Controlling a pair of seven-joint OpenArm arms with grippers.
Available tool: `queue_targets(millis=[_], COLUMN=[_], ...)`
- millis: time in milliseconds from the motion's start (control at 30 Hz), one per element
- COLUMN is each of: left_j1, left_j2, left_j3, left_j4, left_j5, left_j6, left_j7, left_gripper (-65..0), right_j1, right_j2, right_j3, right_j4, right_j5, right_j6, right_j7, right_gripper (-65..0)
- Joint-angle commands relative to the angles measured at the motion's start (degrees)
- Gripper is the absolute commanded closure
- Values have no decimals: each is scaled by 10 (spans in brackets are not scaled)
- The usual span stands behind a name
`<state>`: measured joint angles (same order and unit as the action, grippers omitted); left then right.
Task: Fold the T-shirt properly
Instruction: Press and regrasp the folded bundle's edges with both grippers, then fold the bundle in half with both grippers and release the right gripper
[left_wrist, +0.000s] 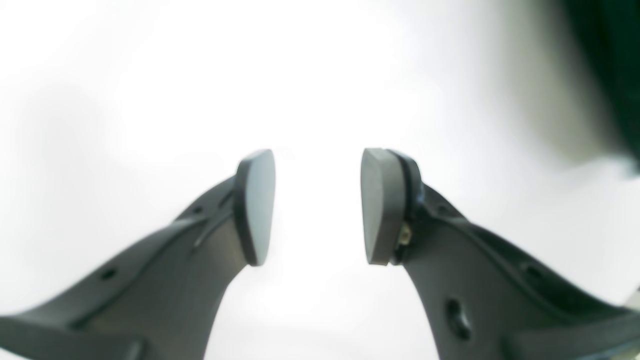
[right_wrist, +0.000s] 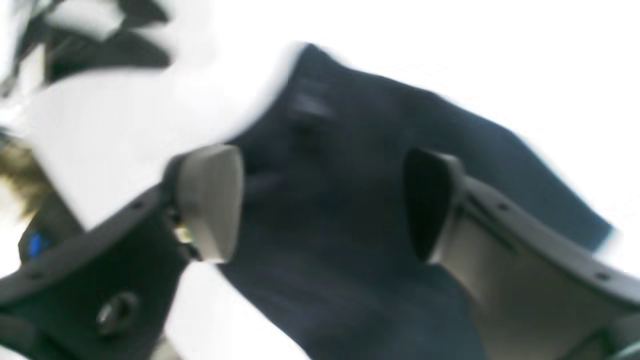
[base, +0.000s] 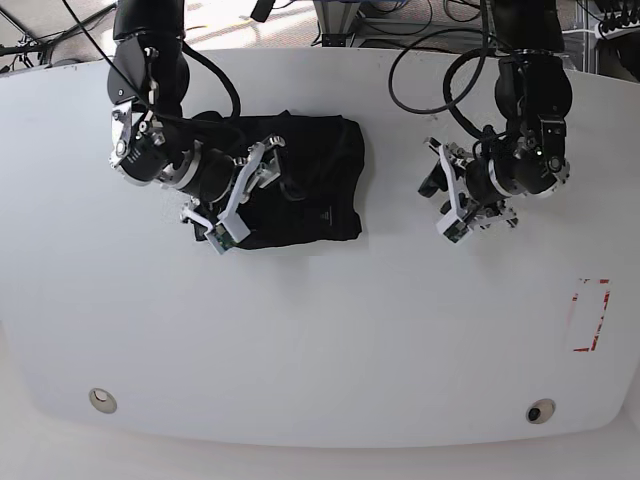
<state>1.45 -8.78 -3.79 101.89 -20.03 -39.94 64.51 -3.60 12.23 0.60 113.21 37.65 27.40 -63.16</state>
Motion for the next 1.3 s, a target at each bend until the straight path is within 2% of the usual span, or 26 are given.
queue_targets(millis=[0,67,133,200,433,600,767,933,1033,1100,1267], left_j1=[-13,-19,-24,-27,-38,-36,-36,-38,-41,-58,-120], left_j2=[16,28,40,50,84,99,100,81,67,46,22], left_j3=[41,76,119,155,230,263,260,262,262,270,297], left_j4=[22,37,49,51,47,22,-21,-59,-87,-118,-230], left_j5=[-8,-8,-9,-9,-3,44,64,64,66,71,73], left_j6=[-1,-1,-1,-1,-1,-1,-1,-1,-1,-1,-1], left_j7=[-11,-11,-11,-11,-35,-35,-35,-41,-79,-117,-162], left_gripper=[-254,-254,-253,-253,-251,-251,-251,-251,-251,-251,-251], right_j1=[11,11,11,12,51,79,104,101,95,79,36], right_j2=[16,26,43,50,83,102,109,104,88,88,88], right_j3=[31,51,71,86,99,95,43,2,4,4,4], right_j4=[6,-7,-24,-41,-113,-170,-251,-286,-312,-314,-286], right_j5=[9,10,13,7,6,6,-22,-92,-121,-132,-133], right_j6=[3,10,42,57,64,64,65,65,65,65,62], right_j7=[20,20,20,21,34,72,130,189,212,224,226], right_gripper=[-369,-273,-171,-116,-109,-109,-103,-101,-82,-52,-46])
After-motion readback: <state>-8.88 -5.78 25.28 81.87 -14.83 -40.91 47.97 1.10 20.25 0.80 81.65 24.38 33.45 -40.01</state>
